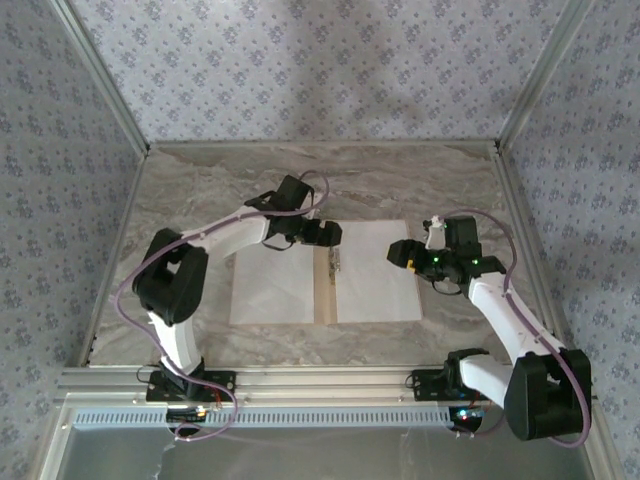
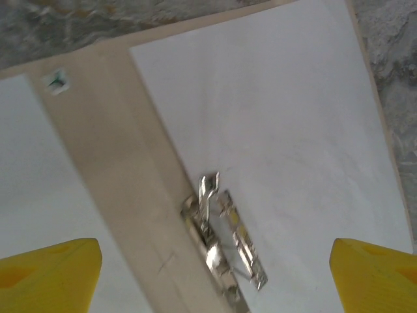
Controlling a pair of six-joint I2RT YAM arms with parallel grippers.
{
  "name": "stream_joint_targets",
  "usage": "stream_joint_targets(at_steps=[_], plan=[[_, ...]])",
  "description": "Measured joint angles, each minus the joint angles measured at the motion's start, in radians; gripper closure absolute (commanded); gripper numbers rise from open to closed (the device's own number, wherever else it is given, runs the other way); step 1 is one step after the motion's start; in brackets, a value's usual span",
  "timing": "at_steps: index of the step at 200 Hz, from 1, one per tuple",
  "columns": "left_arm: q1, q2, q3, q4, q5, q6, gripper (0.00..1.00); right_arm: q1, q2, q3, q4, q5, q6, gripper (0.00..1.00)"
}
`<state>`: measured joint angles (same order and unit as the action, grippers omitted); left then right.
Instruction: Put the files into the folder
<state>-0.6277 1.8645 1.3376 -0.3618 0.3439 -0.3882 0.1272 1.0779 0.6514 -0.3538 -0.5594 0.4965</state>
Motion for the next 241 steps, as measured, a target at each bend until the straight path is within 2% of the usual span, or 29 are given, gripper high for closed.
stream_joint_targets(at_steps=[73,137,241], plan=[[0.006,0.158,0.106,0.023,0.148,0.040,0.12,0.009,-0.005,-0.001,0.006,-0.010,0.020,0.27],[-0.006,0.156,0.105,0.031,0.240,0.040,0.13,0.013,-0.005,-0.001,0.004,-0.014,0.020,0.27],[-0.053,0.032,-0.059,0.103,0.255,0.002,0.16,0.030,-0.005,0.000,-0.016,-0.014,0.031,0.27]])
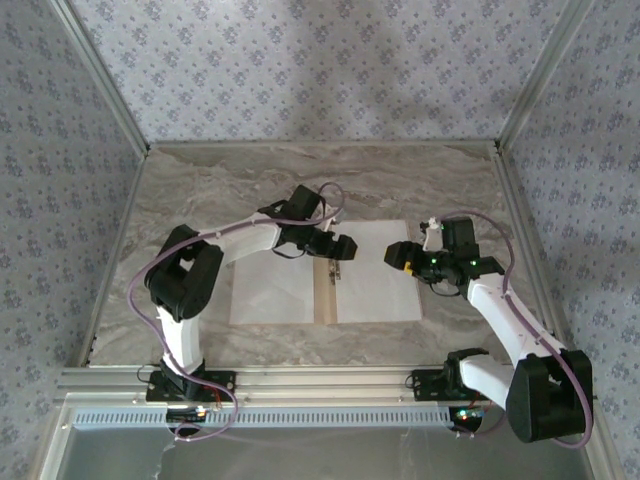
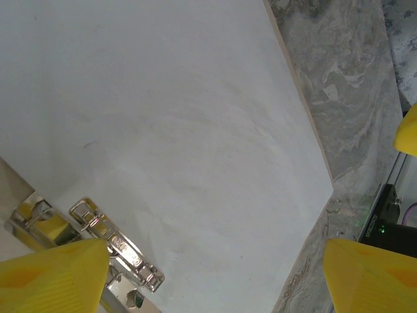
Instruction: Put the files into the folder
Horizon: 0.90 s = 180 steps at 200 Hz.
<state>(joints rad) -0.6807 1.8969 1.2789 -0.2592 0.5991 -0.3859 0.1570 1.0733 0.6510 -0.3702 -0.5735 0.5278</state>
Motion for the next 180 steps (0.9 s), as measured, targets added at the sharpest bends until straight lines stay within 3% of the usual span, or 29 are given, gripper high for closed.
stream_joint_targets(at_steps=[53,88,123,180], plan=[[0.009,-0.177,-0.061,-0.043,-0.229,-0.052,0.16,0.016,0.000,0.001,0.000,0.000,0.008,0.26],[0.089,-0.349,-0.166,-0.054,-0.351,-0.114,0.16,0.019,-0.010,0.013,-0.008,0.010,0.008,0.26],[0.158,-0.481,-0.356,-0.089,-0.417,-0.158,0.18,0.018,-0.044,0.044,-0.042,0.046,0.003,0.26],[0.154,-0.621,-0.551,-0.219,-0.491,-0.254,0.30,-0.010,-0.043,0.092,-0.087,0.053,-0.012,0.19]])
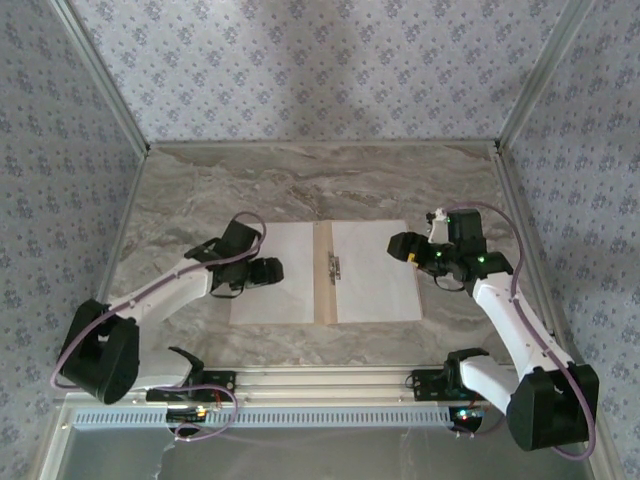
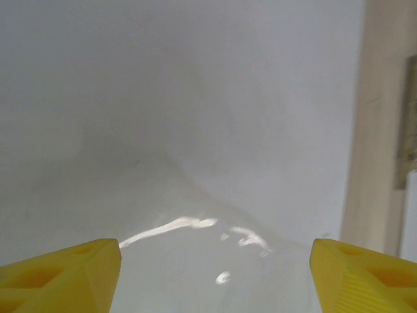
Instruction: Put the files into the folder
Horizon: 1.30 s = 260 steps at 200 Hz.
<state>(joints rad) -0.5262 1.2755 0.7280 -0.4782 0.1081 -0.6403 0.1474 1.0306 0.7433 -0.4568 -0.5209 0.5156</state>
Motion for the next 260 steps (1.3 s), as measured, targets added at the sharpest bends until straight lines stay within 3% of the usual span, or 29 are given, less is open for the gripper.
stream_joint_targets(at_steps=[20,84,183,260], plan=[[-0.013,-0.041,-0.055,-0.030,-0.016,-0.039,0.39,-0.001,0.012,0.000,0.004,-0.006,0.001,0.20],[-0.037,-0.044,-0.184,0.005,-0.019,-0.115,0.51,0.034,0.172,0.111,-0.080,0.061,0.018,0.27],[-0.192,0.127,-0.132,0.303,0.005,-0.245,0.53,0.246,0.416,0.389,-0.312,0.328,-0.003,0.32],[-0.196,0.154,-0.106,0.296,0.007,-0.262,0.52,0.311,0.607,0.519,-0.337,0.368,-0.007,0.46]])
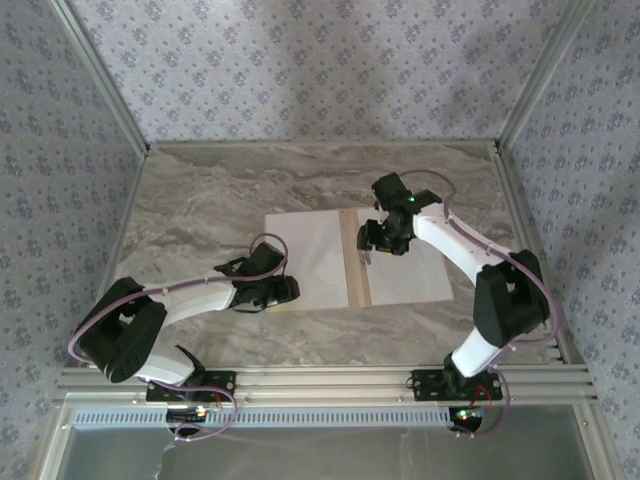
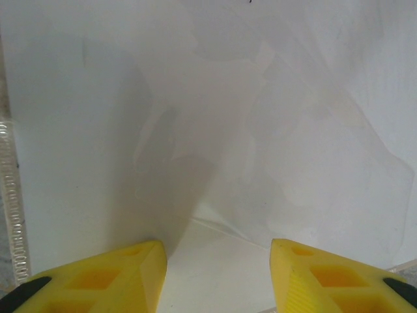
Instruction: Put the files into the folder
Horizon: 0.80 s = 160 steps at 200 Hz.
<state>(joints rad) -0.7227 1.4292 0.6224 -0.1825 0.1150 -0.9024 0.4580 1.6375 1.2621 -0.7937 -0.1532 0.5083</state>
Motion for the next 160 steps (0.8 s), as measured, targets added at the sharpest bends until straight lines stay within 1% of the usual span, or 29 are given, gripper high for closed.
stream_joint_targets(at_steps=[18,37,78,107,160], plan=[[0.000,0.001,0.003,-0.005,-0.001,0.002,0.52,0.004,0.044,0.023,-0.001,-0.001,0.000,0.50],[0.000,0.007,0.011,-0.016,-0.001,0.003,0.52,0.009,0.077,0.043,0.000,-0.005,-0.001,0.59],[-0.004,0.013,0.023,-0.032,-0.009,0.014,0.52,0.019,0.102,0.052,-0.002,-0.019,-0.008,0.66],[-0.004,0.016,0.027,-0.038,-0.011,0.022,0.52,0.019,0.118,0.065,-0.003,-0.027,-0.010,0.73],[-0.004,0.022,0.037,-0.052,-0.011,0.023,0.52,0.023,0.139,0.067,0.000,-0.030,-0.011,0.77]])
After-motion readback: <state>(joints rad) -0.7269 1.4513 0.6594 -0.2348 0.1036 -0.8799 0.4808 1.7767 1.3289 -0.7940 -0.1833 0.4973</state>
